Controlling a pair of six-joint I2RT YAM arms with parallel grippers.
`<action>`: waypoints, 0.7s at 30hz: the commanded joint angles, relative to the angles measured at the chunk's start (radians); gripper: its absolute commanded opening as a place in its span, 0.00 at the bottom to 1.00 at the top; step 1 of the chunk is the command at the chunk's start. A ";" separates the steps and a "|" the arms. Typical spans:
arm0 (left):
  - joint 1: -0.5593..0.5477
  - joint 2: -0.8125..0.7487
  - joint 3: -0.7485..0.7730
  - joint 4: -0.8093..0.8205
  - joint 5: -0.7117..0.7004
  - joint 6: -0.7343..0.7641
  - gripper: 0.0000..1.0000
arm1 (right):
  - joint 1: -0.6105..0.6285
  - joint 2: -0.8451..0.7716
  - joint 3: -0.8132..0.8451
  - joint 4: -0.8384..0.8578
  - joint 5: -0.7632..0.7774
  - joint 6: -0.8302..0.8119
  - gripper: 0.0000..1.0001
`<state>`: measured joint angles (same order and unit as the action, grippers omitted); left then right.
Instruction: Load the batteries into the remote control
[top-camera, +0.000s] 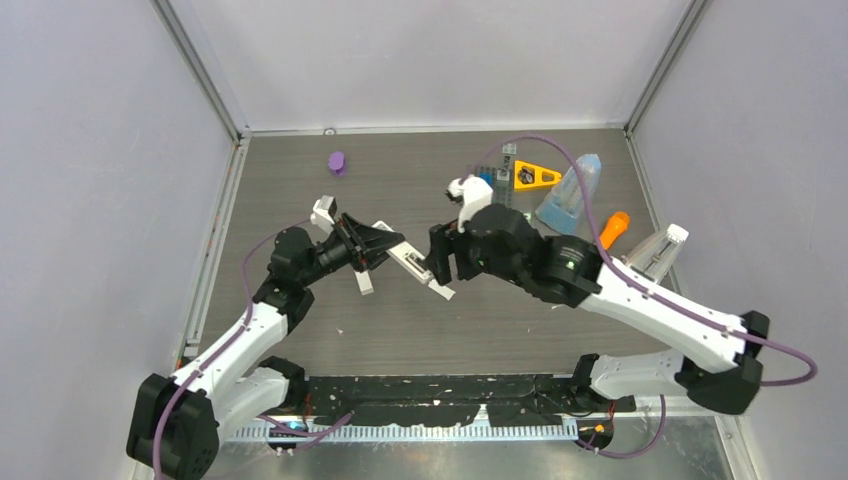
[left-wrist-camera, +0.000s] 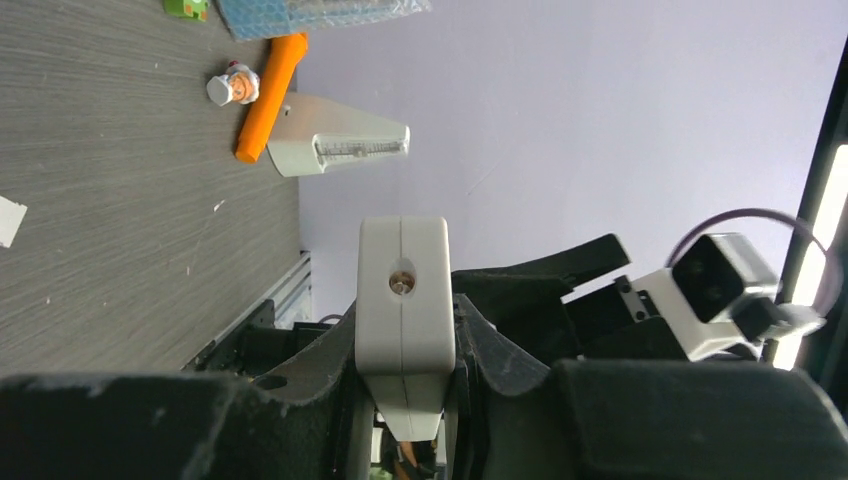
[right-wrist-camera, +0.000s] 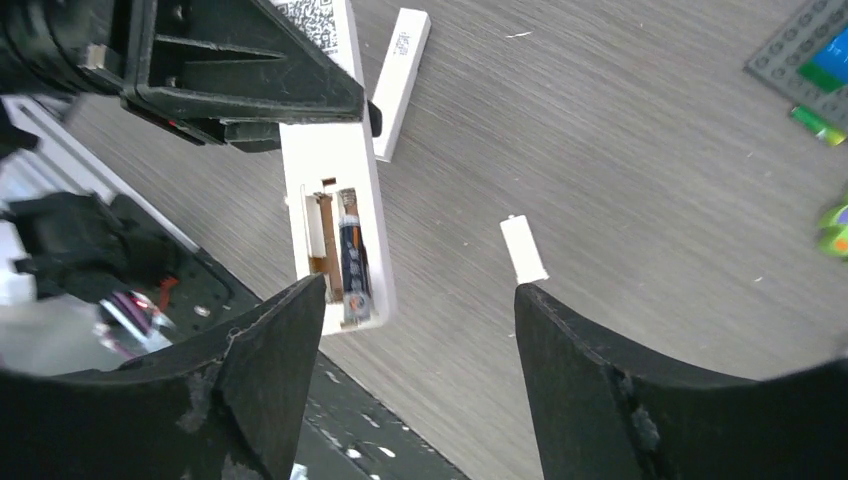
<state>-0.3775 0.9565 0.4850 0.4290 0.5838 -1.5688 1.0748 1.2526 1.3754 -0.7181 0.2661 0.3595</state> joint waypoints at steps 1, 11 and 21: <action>0.000 -0.015 -0.017 0.048 -0.018 -0.102 0.00 | -0.021 -0.162 -0.193 0.288 -0.026 0.226 0.76; 0.000 -0.040 -0.027 0.043 -0.047 -0.212 0.00 | -0.043 -0.279 -0.371 0.500 -0.043 0.398 0.76; 0.000 -0.057 -0.032 0.039 -0.052 -0.235 0.00 | -0.057 -0.310 -0.398 0.496 -0.015 0.432 0.56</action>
<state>-0.3775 0.9226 0.4587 0.4286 0.5400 -1.7786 1.0237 0.9699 0.9760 -0.2806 0.2253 0.7601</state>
